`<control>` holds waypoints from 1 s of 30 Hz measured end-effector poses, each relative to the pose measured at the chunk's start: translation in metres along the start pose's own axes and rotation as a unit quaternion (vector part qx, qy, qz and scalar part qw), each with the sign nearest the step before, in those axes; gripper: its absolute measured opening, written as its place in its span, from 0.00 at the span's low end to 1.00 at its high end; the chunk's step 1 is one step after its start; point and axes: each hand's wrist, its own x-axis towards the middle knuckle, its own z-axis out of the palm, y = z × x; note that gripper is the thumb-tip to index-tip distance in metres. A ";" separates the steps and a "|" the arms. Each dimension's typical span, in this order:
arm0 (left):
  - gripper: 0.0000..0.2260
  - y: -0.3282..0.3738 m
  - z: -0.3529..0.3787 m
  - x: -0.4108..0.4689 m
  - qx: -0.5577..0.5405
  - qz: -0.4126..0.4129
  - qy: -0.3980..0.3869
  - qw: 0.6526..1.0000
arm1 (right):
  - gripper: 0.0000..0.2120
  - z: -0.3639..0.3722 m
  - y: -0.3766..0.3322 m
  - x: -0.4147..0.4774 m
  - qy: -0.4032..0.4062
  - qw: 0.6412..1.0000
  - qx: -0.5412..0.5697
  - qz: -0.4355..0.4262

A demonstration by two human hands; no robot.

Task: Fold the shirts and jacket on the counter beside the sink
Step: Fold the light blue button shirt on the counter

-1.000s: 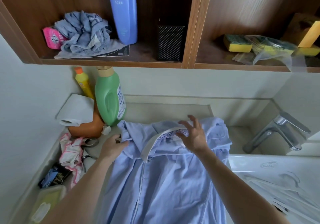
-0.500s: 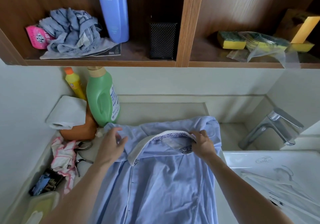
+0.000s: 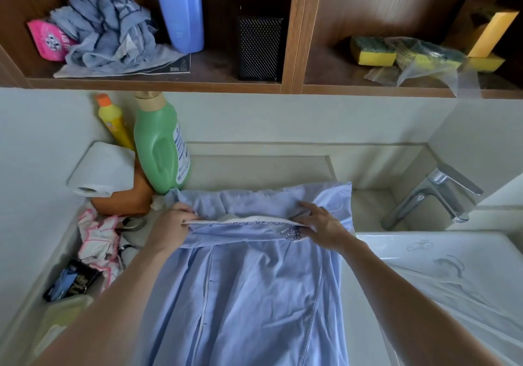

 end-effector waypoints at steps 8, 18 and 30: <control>0.22 -0.010 0.002 -0.036 -0.056 0.012 0.029 0.998 | 0.23 0.020 -0.008 -0.045 0.248 0.954 0.073 0.153; 0.28 -0.001 0.087 -0.113 0.198 -0.067 0.051 0.977 | 0.27 0.068 -0.033 -0.073 0.067 0.961 -0.089 0.255; 0.28 -0.005 0.069 0.029 0.142 -0.048 -0.107 0.983 | 0.27 0.021 0.024 0.005 -0.018 0.951 -0.099 0.291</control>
